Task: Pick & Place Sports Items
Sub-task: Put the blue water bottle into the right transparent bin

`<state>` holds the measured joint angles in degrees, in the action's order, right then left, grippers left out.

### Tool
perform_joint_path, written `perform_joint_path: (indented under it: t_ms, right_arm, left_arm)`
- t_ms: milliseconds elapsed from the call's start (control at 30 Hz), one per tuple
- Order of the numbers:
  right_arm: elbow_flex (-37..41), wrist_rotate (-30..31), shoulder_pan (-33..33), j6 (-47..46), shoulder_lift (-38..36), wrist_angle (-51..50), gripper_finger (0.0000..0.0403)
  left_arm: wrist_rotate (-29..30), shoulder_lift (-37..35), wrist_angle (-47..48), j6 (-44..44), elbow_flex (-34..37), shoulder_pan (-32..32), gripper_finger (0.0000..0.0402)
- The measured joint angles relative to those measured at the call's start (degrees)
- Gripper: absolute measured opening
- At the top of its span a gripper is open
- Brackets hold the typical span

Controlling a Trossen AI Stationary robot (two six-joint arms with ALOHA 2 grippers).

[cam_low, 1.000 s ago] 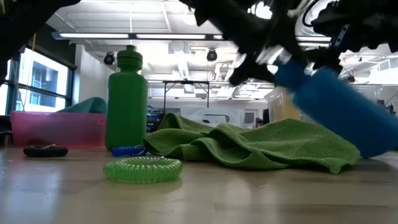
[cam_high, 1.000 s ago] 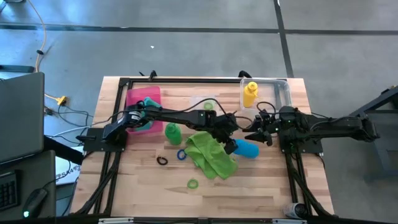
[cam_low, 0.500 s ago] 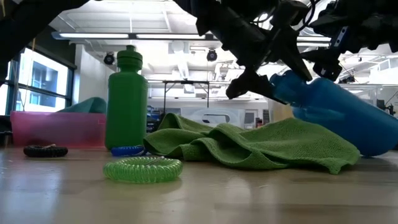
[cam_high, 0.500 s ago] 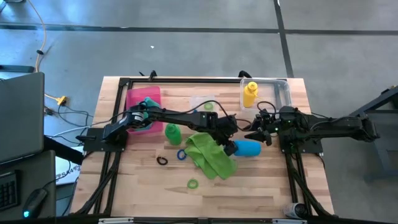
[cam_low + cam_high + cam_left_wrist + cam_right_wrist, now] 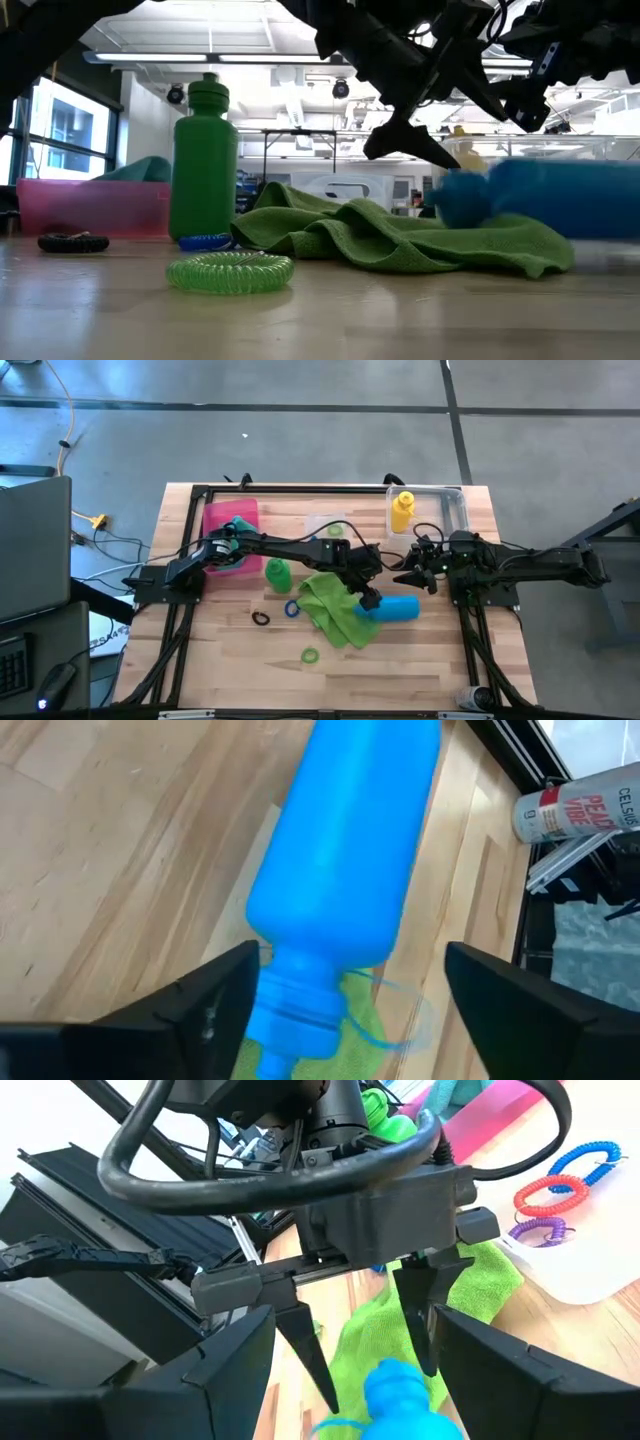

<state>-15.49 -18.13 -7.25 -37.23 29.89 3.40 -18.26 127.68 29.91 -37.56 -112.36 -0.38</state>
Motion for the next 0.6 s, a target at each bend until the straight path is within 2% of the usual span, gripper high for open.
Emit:
perform_joint_path:
  t_ms: [133,367,500,600]
  right_arm:
    - [0.0,0.0,0.0,0.0,0.0,0.0,0.0256]
    - [0.0,-0.8,0.1,-0.4,0.0,2.0,0.0256]
    - [0.0,-1.8,0.9,-0.1,0.0,4.5,0.0256]
    - [-0.4,-1.8,1.8,1.6,0.1,4.4,0.0256]
  left_arm:
    - [-1.6,0.0,0.0,0.2,0.0,0.1,0.035]
    - [-12.5,-0.5,0.2,-2.2,0.1,2.0,0.0354]
    - [-11.7,-2.4,0.3,-1.1,0.1,2.2,0.0354]
    - [-8.1,-4.8,1.5,0.7,0.1,1.9,0.0354]
